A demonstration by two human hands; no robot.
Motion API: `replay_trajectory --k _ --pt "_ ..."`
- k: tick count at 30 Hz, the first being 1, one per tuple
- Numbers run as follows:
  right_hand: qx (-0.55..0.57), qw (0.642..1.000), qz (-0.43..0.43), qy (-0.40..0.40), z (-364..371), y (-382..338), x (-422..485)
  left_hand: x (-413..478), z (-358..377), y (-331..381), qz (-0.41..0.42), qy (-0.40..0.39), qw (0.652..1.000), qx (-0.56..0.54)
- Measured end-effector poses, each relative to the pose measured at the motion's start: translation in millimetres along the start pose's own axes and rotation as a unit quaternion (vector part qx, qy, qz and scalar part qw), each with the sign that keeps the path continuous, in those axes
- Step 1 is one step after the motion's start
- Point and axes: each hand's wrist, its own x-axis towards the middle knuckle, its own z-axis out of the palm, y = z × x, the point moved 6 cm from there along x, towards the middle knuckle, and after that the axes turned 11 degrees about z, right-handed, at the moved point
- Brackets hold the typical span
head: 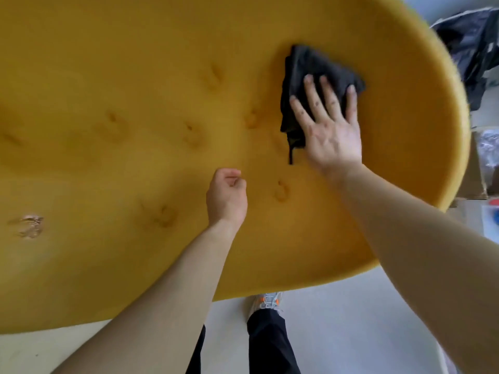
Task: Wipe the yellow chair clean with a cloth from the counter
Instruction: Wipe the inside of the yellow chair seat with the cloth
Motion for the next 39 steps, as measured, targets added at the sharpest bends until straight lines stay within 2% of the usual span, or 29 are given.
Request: replay_trajectory --k 4,6,8,10,11,12,14,16,18,20,23,25,27,28,30,33,34,36,39 --pt "-0.017 0.994 -0.018 -0.103 73 -38 -77 -16 17 -49 -0.009 -0.04 0.998 0.051" --pt "-0.004 0.981 -0.097 -0.168 94 -65 -144 -31 25 -77 -0.048 -0.112 0.988 0.092" --pt "-0.01 0.959 -0.187 -0.211 99 -74 -188 -45 24 -99 -0.101 -0.197 0.962 0.157" --pt "-0.048 0.939 -0.256 -0.223 94 -61 -176 -53 16 -111 -0.123 -0.249 0.937 0.211" --pt "-0.071 0.939 -0.258 -0.214 90 -50 -157 -53 12 -113 -0.122 -0.258 0.93 0.23" --pt "-0.082 0.951 -0.23 -0.189 84 -39 -130 -51 9 -114 -0.115 -0.255 0.929 0.241" --pt "-0.088 0.982 -0.121 -0.117 69 -18 -78 -42 4 -110 -0.088 -0.233 0.934 0.257" --pt "-0.064 0.991 -0.037 -0.107 69 -21 -64 -34 2 -104 -0.064 -0.203 0.938 0.273" --pt "-0.008 0.992 -0.006 -0.122 79 -42 -89 -29 0 -99 -0.055 -0.182 0.941 0.281" --pt "0.037 0.989 -0.026 -0.143 92 -71 -144 -26 -4 -97 -0.061 -0.172 0.941 0.284" --pt "0.052 0.969 -0.131 -0.204 98 -107 -223 -21 -12 -99 -0.063 -0.18 0.932 0.309" --pt "0.038 0.951 -0.225 -0.206 96 -104 -219 -21 -17 -102 -0.065 -0.195 0.926 0.318" --pt "0.005 0.947 -0.273 -0.171 98 -86 -178 -21 -22 -106 -0.059 -0.211 0.924 0.314" --pt "-0.004 0.957 -0.255 -0.139 96 -75 -148 -21 -23 -107 -0.054 -0.221 0.922 0.314" --pt "-0.009 0.983 -0.153 -0.096 91 -54 -86 -21 -22 -109 -0.048 -0.244 0.918 0.308" --pt "0.056 0.994 0.008 -0.092 86 -75 -50 -20 -22 -108 -0.052 -0.243 0.925 0.287" --pt "0.087 0.991 0.017 -0.1 88 -95 -60 -20 -23 -106 -0.058 -0.23 0.931 0.278" --pt "0.119 0.984 -0.045 -0.127 97 -139 -113 -16 -31 -104 -0.068 -0.19 0.942 0.269" --pt "0.112 0.966 -0.149 -0.179 100 -157 -182 -19 -47 -104 -0.056 -0.199 0.917 0.341"
